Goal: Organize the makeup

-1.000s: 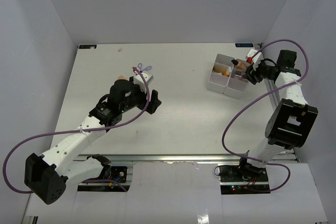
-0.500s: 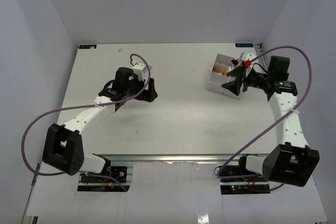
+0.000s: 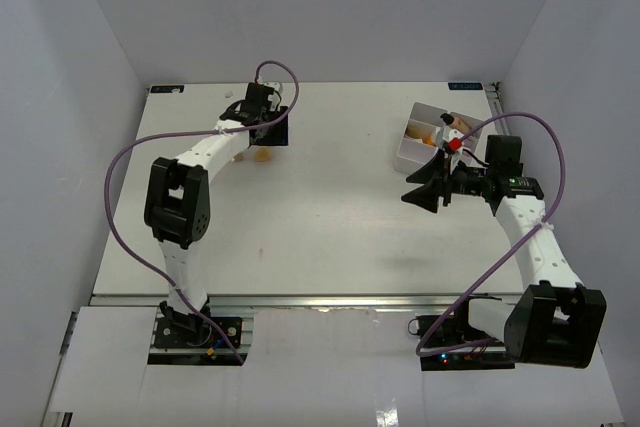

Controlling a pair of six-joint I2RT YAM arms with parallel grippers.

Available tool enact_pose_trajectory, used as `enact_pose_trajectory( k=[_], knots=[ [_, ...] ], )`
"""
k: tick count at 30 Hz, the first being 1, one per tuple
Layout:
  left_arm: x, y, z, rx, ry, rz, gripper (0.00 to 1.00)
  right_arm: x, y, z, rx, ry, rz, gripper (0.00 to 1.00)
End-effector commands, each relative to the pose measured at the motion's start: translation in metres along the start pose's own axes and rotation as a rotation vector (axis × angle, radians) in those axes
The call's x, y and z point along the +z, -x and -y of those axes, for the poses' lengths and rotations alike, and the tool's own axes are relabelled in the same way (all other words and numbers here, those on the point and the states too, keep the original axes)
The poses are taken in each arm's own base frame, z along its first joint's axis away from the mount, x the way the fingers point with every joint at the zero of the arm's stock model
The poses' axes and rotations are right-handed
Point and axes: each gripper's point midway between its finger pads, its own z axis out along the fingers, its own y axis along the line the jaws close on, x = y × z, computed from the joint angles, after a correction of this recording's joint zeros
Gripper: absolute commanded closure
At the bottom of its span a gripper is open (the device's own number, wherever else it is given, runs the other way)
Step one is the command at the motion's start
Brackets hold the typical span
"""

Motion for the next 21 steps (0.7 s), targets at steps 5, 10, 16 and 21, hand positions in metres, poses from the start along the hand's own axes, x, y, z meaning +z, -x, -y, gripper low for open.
enact_pose_trajectory(
  k=[5,10,16,21],
  knots=[
    [0.009,0.002,-0.05,-0.007,0.217,-0.044,0.39,-0.007,0.016,-0.004,-0.072,-0.003,0.047,0.37],
    [0.02,-0.014,-0.061,0.0,0.258,-0.083,0.45,-0.008,0.015,-0.002,-0.067,-0.009,0.049,0.37],
    [0.032,-0.021,-0.065,-0.005,0.252,-0.111,0.52,-0.012,0.015,0.0,-0.058,-0.018,0.055,0.37],
    [0.037,-0.027,-0.064,-0.007,0.226,-0.131,0.63,-0.014,0.014,0.002,-0.053,-0.024,0.058,0.37]
  ],
)
